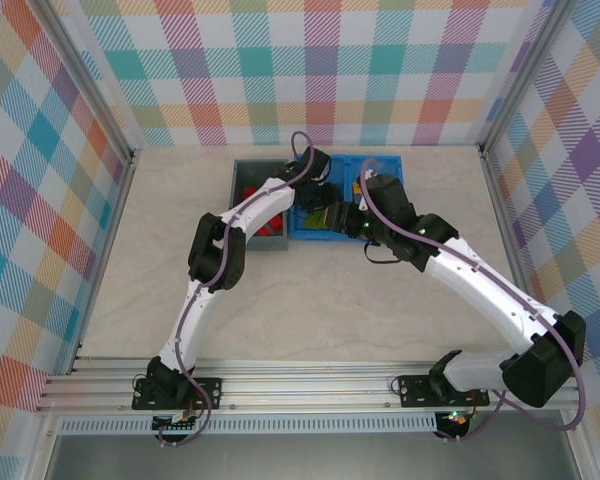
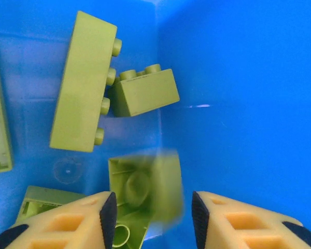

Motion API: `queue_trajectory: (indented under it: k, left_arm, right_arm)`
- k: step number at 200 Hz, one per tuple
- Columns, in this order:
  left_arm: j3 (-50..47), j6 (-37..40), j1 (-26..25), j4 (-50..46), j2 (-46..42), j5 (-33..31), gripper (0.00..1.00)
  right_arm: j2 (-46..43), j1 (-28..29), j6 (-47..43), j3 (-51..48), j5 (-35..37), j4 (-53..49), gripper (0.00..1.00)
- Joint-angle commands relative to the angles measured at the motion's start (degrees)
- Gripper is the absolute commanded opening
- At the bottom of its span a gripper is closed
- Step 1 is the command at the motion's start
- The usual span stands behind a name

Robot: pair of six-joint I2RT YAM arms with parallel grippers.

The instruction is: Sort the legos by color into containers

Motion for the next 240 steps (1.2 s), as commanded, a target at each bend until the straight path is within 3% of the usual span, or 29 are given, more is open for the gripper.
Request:
queue_trajectory:
  k: [1, 36, 68, 88, 92, 101, 128, 143, 156, 181, 190, 203, 211, 230, 240]
  left_arm:
    - [2.0, 0.6, 0.5, -1.3, -1.2, 0.8, 0.49]
    - [-5.1, -0.1, 0.3, 1.0, -9.3, -0.7, 0.51]
    - [-18.9, -2.5, -0.4, 6.0, -23.7, -5.1, 0.52]
    - [-29.1, -4.7, -0.9, 9.4, -35.3, -7.8, 0.69]
    - [-31.2, -5.0, -1.0, 10.0, -37.7, -8.2, 0.74]
    - [-35.7, -5.7, -1.0, 10.7, -43.3, -9.1, 0.99]
    - [-47.1, -5.2, -0.5, 8.3, -58.8, -13.6, 1.0]
    - [-53.3, -4.4, 0.1, 5.3, -66.8, -18.0, 1.0]
    - [-58.3, -2.9, 0.1, 2.4, -73.5, -24.2, 1.0]
    - [-63.6, -5.4, 0.9, -8.8, -81.1, -42.3, 1.0]
    - [-65.8, -8.5, 1.1, -13.0, -82.1, -50.8, 1.0]
    - [-71.3, -10.4, 1.9, -14.1, -83.9, -60.4, 1.0]
    - [-75.5, -5.4, 2.7, -9.6, -85.1, -61.7, 1.0]
    - [-88.3, 12.7, 4.0, 10.0, -88.7, -60.3, 1.0]
    - [-92.5, 16.1, 4.9, 15.8, -89.8, -58.8, 1.0]
  right_arm:
    - [-0.2, -0.4, 0.5, 0.5, -1.1, 1.2, 0.59]
    - [-2.9, -0.4, -0.8, 0.4, 0.1, -0.8, 0.6]
    - [-5.7, -1.0, -3.4, 1.3, 2.8, -5.2, 0.66]
    - [-8.2, -2.6, -4.7, 1.1, 5.1, -7.7, 0.83]
    - [-8.7, -3.1, -5.3, 0.9, 5.5, -8.0, 0.99]
    - [-9.8, -4.3, -6.8, 0.7, 6.1, -8.8, 1.0]
    - [-16.2, -5.1, -13.9, -3.9, 12.4, -6.6, 1.0]
    - [-20.1, -5.1, -15.6, -7.8, 18.8, -5.3, 1.0]
    - [-22.0, -5.5, -11.4, -9.8, 28.6, -7.9, 1.0]
    - [-23.1, -12.4, -7.2, -15.4, 36.3, -9.2, 1.0]
    - [-23.3, -16.8, -8.0, -18.8, 34.6, -6.8, 1.0]
    - [-24.1, -22.4, -17.0, -27.0, 23.6, 6.0, 1.0]
    - [-24.7, -24.2, -21.8, -32.1, 19.7, 14.2, 1.0]
    - [-22.9, -24.5, -29.5, -40.9, 18.8, 29.4, 1.0]
    - [-20.2, -24.6, -31.8, -43.1, 18.7, 34.3, 1.0]
